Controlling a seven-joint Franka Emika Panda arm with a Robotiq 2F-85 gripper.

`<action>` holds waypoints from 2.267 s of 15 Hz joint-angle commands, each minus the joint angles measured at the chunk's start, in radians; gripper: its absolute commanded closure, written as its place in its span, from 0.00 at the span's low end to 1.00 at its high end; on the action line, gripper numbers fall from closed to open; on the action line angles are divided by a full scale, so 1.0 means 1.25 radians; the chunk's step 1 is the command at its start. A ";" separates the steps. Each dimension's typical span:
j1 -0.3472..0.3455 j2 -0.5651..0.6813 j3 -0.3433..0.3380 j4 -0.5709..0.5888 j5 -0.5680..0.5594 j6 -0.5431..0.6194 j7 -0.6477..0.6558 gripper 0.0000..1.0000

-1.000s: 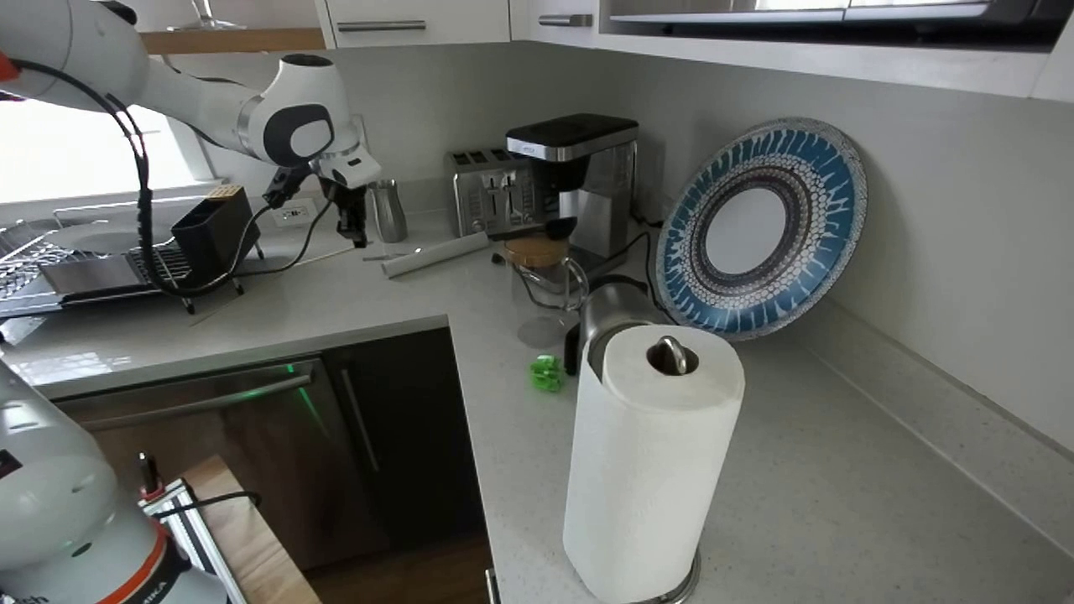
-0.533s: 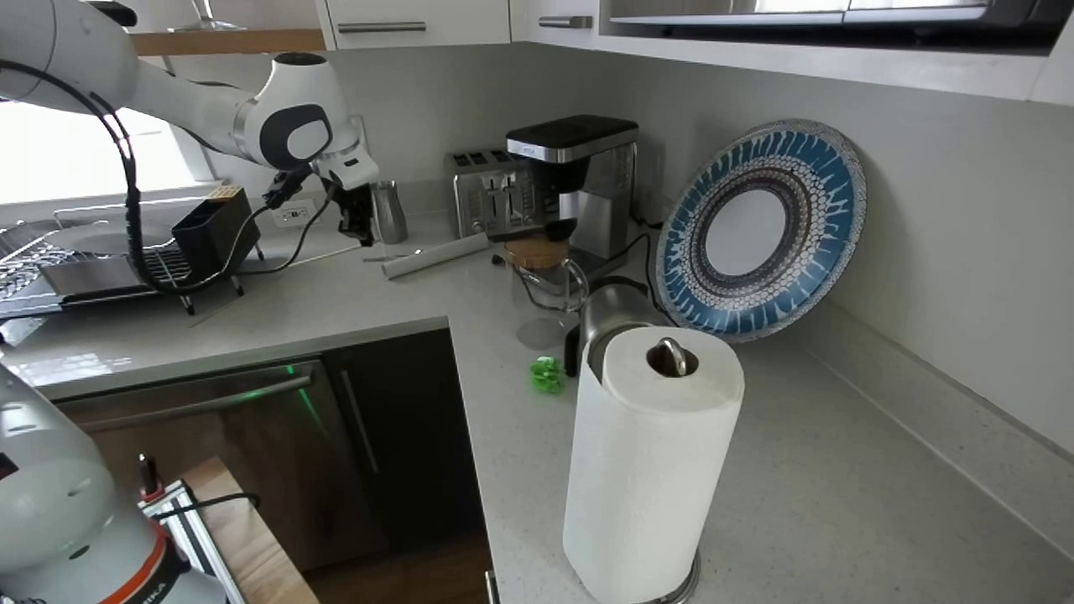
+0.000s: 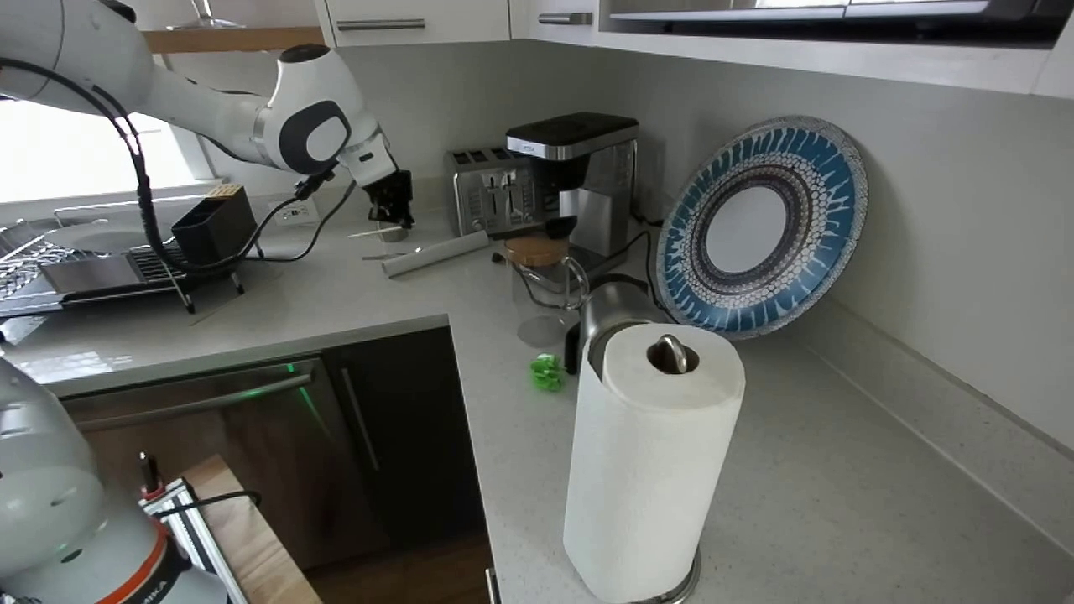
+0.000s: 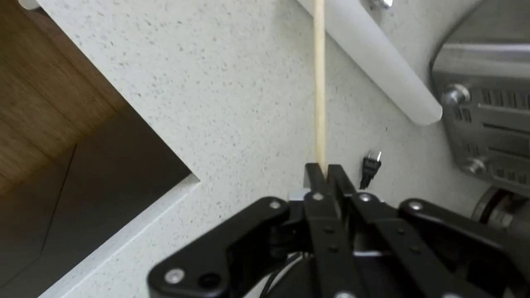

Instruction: Put the wooden stick onto the coffee maker

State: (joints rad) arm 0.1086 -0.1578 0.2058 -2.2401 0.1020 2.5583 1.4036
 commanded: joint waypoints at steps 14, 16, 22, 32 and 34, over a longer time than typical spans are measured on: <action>-0.104 0.032 0.057 -0.016 -0.376 0.119 0.528 0.93; -0.136 0.035 0.070 -0.001 -0.465 0.116 0.659 0.98; -0.195 0.102 0.084 0.083 -0.611 0.144 0.995 0.98; -0.133 0.369 0.001 0.338 -0.601 0.063 1.052 0.98; -0.162 0.335 0.014 0.301 -0.622 0.089 1.042 0.93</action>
State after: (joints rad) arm -0.0934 0.2621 0.2234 -1.8631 -0.6756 2.6697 2.7065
